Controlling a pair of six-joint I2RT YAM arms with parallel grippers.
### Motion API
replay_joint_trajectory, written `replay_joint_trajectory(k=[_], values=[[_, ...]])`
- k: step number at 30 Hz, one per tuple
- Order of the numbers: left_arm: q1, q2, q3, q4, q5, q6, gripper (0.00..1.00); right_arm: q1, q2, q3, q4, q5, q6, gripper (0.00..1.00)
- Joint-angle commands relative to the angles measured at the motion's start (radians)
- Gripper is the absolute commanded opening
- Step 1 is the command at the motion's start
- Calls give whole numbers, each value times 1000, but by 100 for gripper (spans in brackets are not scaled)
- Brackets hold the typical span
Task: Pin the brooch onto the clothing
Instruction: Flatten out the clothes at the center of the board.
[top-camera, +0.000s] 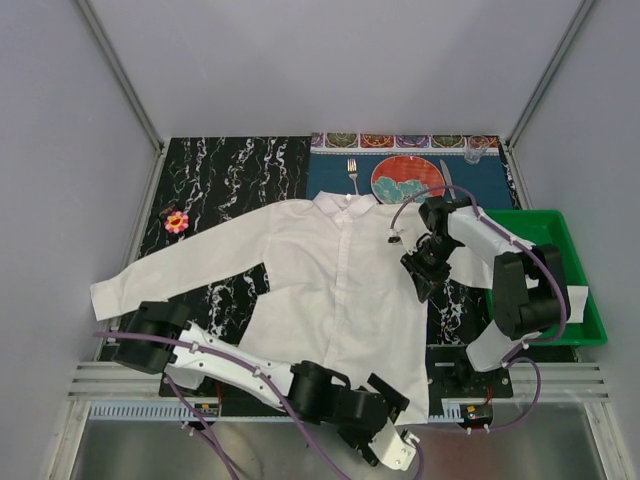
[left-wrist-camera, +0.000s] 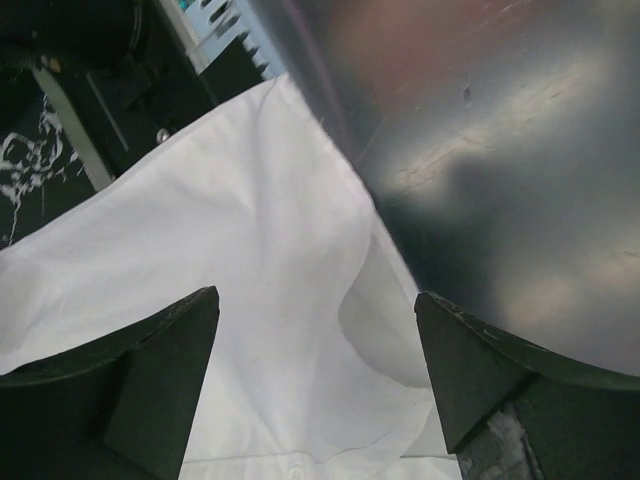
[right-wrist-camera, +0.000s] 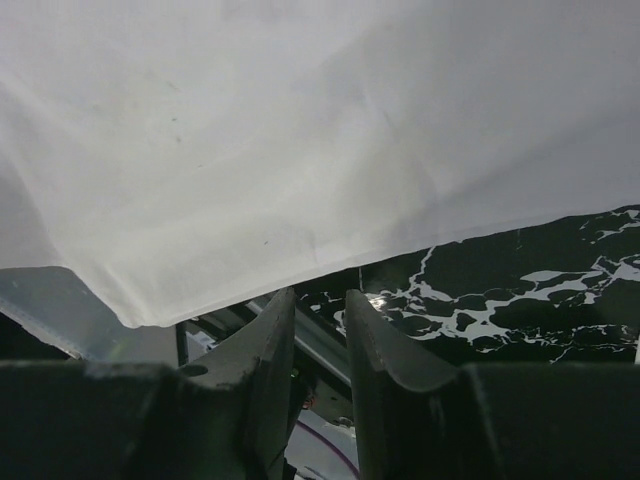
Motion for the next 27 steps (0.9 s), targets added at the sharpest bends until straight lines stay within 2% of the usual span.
replay_joint_trajectory(k=[1,4,6,12,15,20,23,27], values=[[0,24,-12,47,-196,24,84,12,53,-23,71,88,-11,33],[-4,37,-32,39,-236,56,83,14,79,-49,100,114,-18,33],[-7,39,-58,17,-234,73,79,18,94,-69,122,146,-24,33],[-21,-34,-119,-83,-124,130,79,18,143,-95,165,198,-37,33],[-26,-51,-106,-184,-98,153,78,20,165,-100,182,221,-40,32],[-26,-100,-99,-301,-38,174,71,20,182,-103,193,244,-47,32],[-26,-117,-86,-333,0,186,69,20,185,-104,197,254,-49,32],[-21,-102,-47,-341,-17,193,65,20,180,-107,199,263,-50,32]])
